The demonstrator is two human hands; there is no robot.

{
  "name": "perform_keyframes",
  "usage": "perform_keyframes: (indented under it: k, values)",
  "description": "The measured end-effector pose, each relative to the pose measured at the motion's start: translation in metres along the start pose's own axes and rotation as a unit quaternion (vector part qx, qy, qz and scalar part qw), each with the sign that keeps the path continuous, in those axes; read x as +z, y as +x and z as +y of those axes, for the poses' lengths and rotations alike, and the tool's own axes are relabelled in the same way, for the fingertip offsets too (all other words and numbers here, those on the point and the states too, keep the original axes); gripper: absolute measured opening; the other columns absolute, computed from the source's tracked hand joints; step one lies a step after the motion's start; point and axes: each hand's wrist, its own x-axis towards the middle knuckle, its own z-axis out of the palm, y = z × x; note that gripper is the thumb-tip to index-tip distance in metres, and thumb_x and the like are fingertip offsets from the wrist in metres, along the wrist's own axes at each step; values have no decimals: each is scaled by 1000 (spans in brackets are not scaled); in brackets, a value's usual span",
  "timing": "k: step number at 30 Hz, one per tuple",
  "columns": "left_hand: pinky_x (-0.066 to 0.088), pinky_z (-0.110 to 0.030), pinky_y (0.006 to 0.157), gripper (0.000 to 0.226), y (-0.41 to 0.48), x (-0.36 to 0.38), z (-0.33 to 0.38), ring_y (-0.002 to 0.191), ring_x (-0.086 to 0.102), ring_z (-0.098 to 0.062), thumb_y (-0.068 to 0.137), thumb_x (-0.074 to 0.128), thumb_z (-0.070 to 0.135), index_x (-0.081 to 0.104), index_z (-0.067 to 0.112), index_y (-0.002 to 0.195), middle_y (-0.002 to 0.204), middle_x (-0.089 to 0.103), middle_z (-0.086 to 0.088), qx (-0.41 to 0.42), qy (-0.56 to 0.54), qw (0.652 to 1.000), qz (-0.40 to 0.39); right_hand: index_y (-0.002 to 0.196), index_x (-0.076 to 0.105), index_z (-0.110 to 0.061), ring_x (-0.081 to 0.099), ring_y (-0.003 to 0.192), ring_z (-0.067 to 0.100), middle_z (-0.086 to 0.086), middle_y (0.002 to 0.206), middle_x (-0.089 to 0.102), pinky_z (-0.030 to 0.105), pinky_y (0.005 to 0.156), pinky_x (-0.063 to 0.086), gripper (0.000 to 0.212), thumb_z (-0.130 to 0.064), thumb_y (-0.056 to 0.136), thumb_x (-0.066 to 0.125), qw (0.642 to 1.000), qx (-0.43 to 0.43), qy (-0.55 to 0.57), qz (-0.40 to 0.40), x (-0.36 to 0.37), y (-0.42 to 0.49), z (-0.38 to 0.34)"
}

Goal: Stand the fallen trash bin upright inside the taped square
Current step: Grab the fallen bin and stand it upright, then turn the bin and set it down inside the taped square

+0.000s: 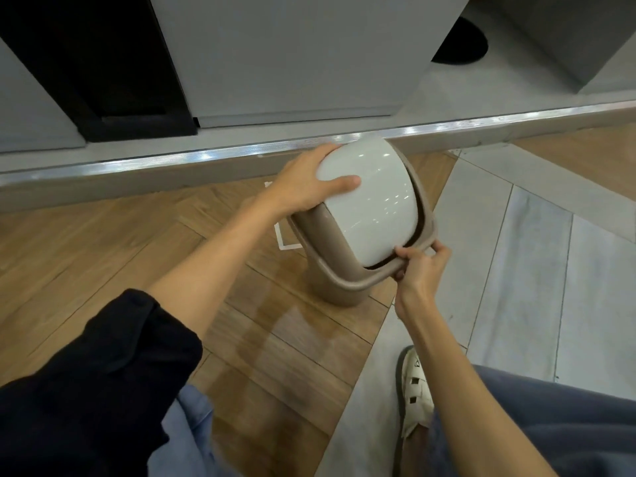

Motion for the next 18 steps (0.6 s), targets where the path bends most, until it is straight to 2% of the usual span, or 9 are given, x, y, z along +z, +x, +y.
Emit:
perform_keyframes:
  k: [3, 6, 8, 10, 12, 14, 16, 18]
  values:
    - [33, -27, 101, 70, 2, 8, 5, 128, 45, -16, 86, 67, 50, 42, 25, 147, 145, 49, 0, 29, 37, 998, -42, 120, 39, -17, 51, 75, 14, 0, 91, 52, 32, 62, 53, 35, -4, 89, 50, 999, 1, -19, 43, -14, -12, 8]
    - [31, -38, 113, 76, 5, 11, 6, 137, 40, -21, 85, 64, 56, 38, 27, 150, 149, 46, -2, 27, 67, 995, -64, 115, 45, -15, 58, 85, 20, 0, 93, 56, 47, 84, 55, 24, -27, 95, 46, 991, -1, -107, 77, -23, -8, 5]
    - [30, -37, 114, 76, 5, 10, 6, 138, 40, -21, 85, 63, 57, 38, 27, 150, 150, 45, -1, 25, 72, 995, -63, 114, 47, -15, 58, 100, 27, 7, 110, 58, 45, 88, 51, 29, -36, 95, 43, 980, -26, -169, 98, -26, -1, -4]
    - [26, -28, 111, 69, -5, 13, 9, 140, 37, -19, 91, 61, 49, 37, 24, 150, 153, 41, -2, 30, 54, 998, -10, 125, 46, -14, 52, 109, 27, 9, 123, 51, 39, 89, 43, 36, -35, 96, 43, 973, -75, -193, 101, -26, 4, -15]
    - [24, -21, 105, 63, -24, 23, 14, 141, 34, -17, 95, 58, 38, 35, 22, 151, 155, 36, -3, -4, -11, 994, 111, 136, 44, -19, 49, 121, 26, 5, 129, 45, 42, 100, 41, 46, -39, 94, 44, 966, -131, -204, 86, -25, 12, -28]
    - [23, -20, 102, 66, -46, 44, 17, 142, 32, -16, 95, 57, 38, 29, 22, 153, 157, 33, -1, -102, -112, 966, 212, 141, 44, -26, 46, 128, 20, 2, 140, 43, 45, 110, 37, 50, -45, 94, 43, 962, -156, -217, 50, -23, 21, -39]
    - [21, -23, 108, 78, -66, 67, 17, 142, 32, -17, 91, 58, 48, 21, 23, 155, 158, 30, 1, -189, -229, 928, 226, 140, 47, -27, 45, 126, 14, -3, 139, 47, 41, 114, 34, 50, -49, 96, 40, 966, -139, -215, -15, -18, 28, -49]
    - [28, -39, 116, 86, -76, 84, 15, 140, 36, -19, 87, 56, 58, 16, 27, 156, 158, 32, 4, -238, -317, 897, 194, 127, 56, -30, 50, 127, 17, -8, 131, 55, 44, 115, 35, 50, -59, 92, 37, 964, -106, -235, -71, -13, 33, -53]
